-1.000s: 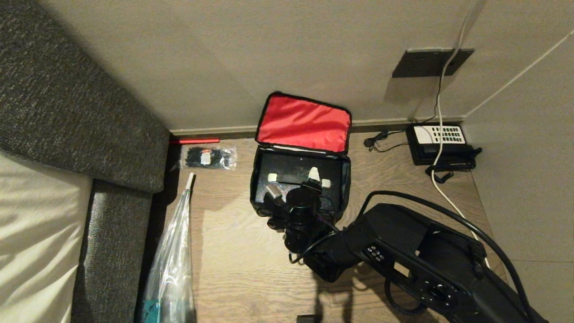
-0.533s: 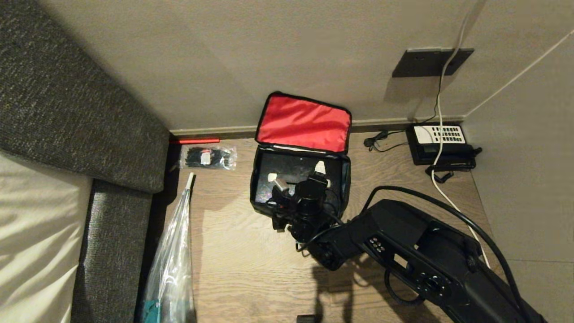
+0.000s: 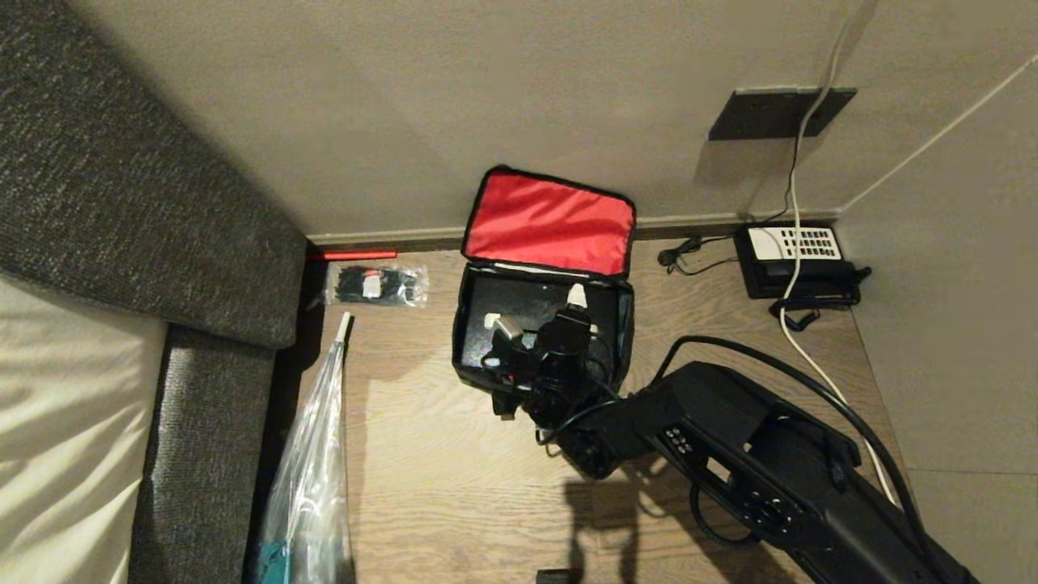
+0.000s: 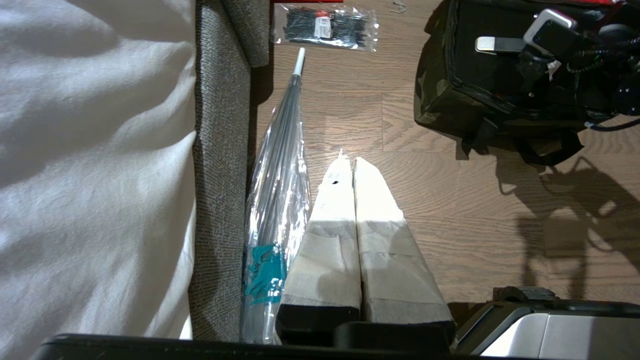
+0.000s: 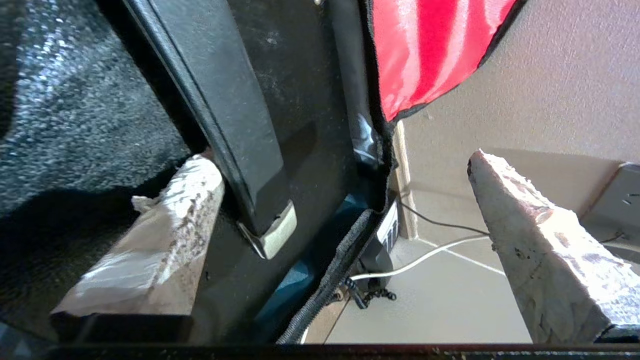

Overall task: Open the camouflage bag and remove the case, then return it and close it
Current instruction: Grip the handle

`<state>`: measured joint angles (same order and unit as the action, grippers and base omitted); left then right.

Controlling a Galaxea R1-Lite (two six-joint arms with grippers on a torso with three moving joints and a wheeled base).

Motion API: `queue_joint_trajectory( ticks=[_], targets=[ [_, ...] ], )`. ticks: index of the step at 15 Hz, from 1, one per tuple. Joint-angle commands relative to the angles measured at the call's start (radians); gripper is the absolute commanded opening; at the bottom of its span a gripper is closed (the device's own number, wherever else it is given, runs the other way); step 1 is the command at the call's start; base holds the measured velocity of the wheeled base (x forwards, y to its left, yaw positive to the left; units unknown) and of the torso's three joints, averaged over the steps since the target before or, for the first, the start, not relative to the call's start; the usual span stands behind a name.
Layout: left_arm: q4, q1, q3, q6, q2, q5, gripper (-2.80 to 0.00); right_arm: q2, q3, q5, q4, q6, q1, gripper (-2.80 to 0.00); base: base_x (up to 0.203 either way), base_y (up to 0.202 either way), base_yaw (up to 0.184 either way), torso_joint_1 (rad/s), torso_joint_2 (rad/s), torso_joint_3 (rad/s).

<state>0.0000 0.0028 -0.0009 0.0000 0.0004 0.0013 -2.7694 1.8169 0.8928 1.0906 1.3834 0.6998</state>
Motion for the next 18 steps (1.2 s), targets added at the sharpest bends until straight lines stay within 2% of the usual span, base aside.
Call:
queue_joint_trajectory(
  ticks=[1,5,18],
  targets=[
    [0.000,0.000,0.001,0.000,-0.003,0.000,-2.80,-0.015,0.015,0.000,0.005,0.002,-0.003,0.00,0.000,0.000,0.000,0.000,0.00,0.000],
    [0.000,0.000,-0.001,0.000,-0.003,0.000,-2.80,-0.042,0.109,0.000,0.003,0.010,-0.018,0.00,0.000,0.000,0.000,0.000,0.00,0.000],
    [0.000,0.000,0.000,0.000,-0.003,0.000,-2.80,0.002,0.117,0.000,-0.030,0.061,-0.071,0.00,0.000,0.000,0.000,0.000,0.00,0.000]
  ],
)
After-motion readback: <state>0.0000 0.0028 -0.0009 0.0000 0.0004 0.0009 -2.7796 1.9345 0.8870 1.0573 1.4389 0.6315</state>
